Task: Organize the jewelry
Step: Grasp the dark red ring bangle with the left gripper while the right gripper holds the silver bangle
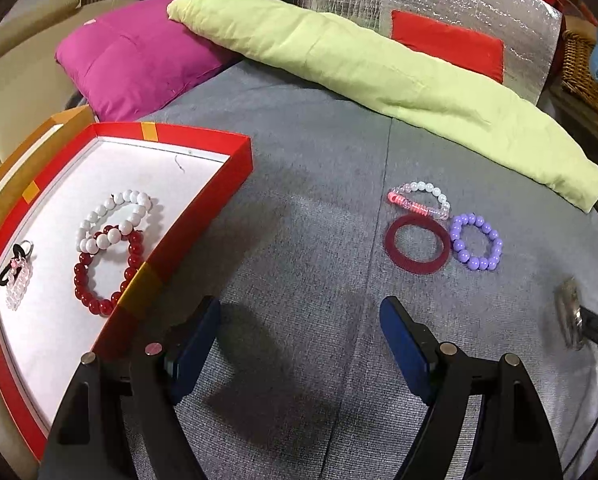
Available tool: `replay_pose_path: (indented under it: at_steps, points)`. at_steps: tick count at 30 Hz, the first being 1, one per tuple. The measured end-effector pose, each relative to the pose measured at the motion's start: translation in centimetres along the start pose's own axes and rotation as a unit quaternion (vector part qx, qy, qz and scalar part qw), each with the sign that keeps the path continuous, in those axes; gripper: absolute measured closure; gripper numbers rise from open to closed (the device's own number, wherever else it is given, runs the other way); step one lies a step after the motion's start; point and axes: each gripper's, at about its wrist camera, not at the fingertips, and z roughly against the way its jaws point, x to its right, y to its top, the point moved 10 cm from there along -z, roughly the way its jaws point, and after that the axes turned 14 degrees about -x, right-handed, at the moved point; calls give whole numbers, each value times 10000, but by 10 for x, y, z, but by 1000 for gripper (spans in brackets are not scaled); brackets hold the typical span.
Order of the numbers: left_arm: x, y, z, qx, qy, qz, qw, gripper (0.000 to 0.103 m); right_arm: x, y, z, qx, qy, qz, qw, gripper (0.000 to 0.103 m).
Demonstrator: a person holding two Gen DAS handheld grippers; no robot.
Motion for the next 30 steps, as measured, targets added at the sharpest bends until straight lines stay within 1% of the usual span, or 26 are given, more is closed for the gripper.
replay_pose_path:
  at_steps: [7,14,22,26,28,29,30]
  points:
    - [-3,5,7,154,86,-6,9998,21,-1,2,3,27,128,-42,9999,100]
    - [17,10,11,153,42,-381,9991,21,0,1,2,12,130,-20,9999,100]
    - [46,20,16,100,-253,-539,9982,21,0,8,14,207,248,-40,9995,100]
    - [52,28,16,113,-290,-564,9979,21,4,9,16,235,295,-112,9992,100]
    - [51,33,12,25,-264,-571,9980,21,4,9,17,255,304,-106,9992,100]
    - [51,34,8,-71,-331,-583,9977,21,3,9,17,262,306,-96,9991,100]
    - [53,36,3,-237,-493,-624,9965,21,3,9,17,264,305,-91,9991,100]
